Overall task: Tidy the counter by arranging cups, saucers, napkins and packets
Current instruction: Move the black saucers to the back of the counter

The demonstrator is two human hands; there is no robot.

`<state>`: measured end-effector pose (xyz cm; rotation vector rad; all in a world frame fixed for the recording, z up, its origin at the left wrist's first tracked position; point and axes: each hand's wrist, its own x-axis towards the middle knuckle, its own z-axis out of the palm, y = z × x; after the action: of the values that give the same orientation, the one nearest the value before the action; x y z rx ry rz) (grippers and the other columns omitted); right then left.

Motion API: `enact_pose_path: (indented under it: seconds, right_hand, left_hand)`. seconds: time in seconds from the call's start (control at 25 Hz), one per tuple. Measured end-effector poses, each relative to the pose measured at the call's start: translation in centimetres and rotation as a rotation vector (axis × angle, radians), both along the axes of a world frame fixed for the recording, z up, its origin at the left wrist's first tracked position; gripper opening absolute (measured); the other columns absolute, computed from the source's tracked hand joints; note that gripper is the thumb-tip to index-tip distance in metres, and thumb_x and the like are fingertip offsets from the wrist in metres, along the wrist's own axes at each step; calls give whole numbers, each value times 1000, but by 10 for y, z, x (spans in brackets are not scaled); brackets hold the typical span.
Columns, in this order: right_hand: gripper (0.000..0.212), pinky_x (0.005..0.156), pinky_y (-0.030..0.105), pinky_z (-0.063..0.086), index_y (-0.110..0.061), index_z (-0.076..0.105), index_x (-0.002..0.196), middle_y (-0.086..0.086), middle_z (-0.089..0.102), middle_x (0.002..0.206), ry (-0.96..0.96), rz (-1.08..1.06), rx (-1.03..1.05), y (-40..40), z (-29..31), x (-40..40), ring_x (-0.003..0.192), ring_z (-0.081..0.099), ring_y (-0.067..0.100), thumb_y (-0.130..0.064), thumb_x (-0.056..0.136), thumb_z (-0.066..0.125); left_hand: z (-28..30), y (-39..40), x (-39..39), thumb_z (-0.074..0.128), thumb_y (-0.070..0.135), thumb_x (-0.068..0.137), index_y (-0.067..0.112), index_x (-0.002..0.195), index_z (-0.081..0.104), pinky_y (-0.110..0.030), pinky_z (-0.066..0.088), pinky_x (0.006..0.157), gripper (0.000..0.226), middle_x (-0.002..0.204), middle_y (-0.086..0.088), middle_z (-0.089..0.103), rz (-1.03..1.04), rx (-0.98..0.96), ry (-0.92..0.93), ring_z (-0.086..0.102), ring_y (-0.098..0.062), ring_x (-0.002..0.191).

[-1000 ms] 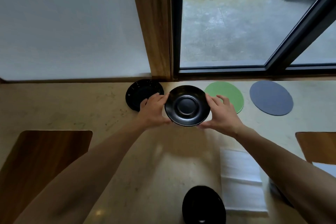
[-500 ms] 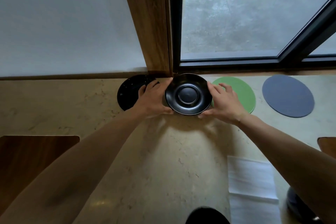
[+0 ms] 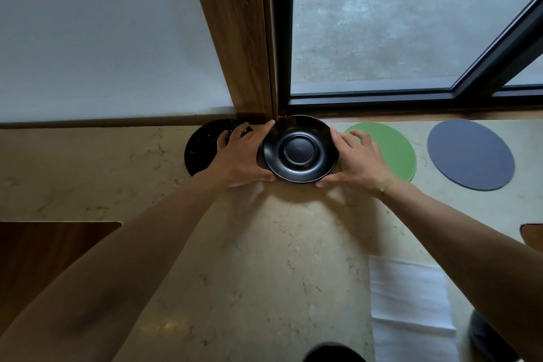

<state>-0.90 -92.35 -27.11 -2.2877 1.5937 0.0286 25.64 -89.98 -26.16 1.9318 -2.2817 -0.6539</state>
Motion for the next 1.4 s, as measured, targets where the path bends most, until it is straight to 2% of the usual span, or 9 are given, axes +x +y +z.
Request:
enact_pose_path:
  seconds: [0.56,0.8,0.92,1.16,1.32,1.4]
  right_hand:
    - [126,115,49,17,-20,5,153,2,29,154,19,-1,9,-5,-9,0,142,12,31,-75,59,68]
    - [123,117,52,13,-21,-1,152,-3,11,161,7,-40,19,7,4,2,147,2,30,-71,64,69]
    - [117,117,52,13,-21,0,153,-4,8,161,-29,-65,-39,30,18,-5,147,0,28,-69,69,66]
    - [108,118,49,13,-22,4,153,-3,12,161,-35,-91,-16,98,46,-23,148,1,25,-66,74,64]
    - [106,115,49,20,-20,10,153,-1,18,160,-51,-94,-70,148,64,-31,147,10,26,-67,74,63]
    - [106,112,49,26,-17,16,152,0,25,158,-55,-94,-91,176,69,-33,146,16,28,-67,72,64]
  left_hand:
    - [-3,-11,2,73,61,68,41,151,1,-57,-3,117,112,157,5,27,-40,5,-91,-2,-22,149]
    - [6,-3,2,73,62,69,40,151,-3,-59,-8,115,113,161,8,15,-46,-19,-138,-7,-23,149]
    - [19,16,0,73,61,71,39,152,-3,-57,-8,115,113,162,10,8,-8,-33,-138,-9,-22,149]
    - [43,86,-11,72,61,70,39,152,-2,-55,-6,117,112,161,13,8,123,21,-35,-7,-17,149]
    - [46,143,-19,70,72,63,37,152,0,-55,5,118,119,160,12,13,124,13,60,0,-21,150]
    - [57,174,-28,74,66,65,35,153,5,-56,7,117,116,161,10,14,152,45,84,3,-23,149]
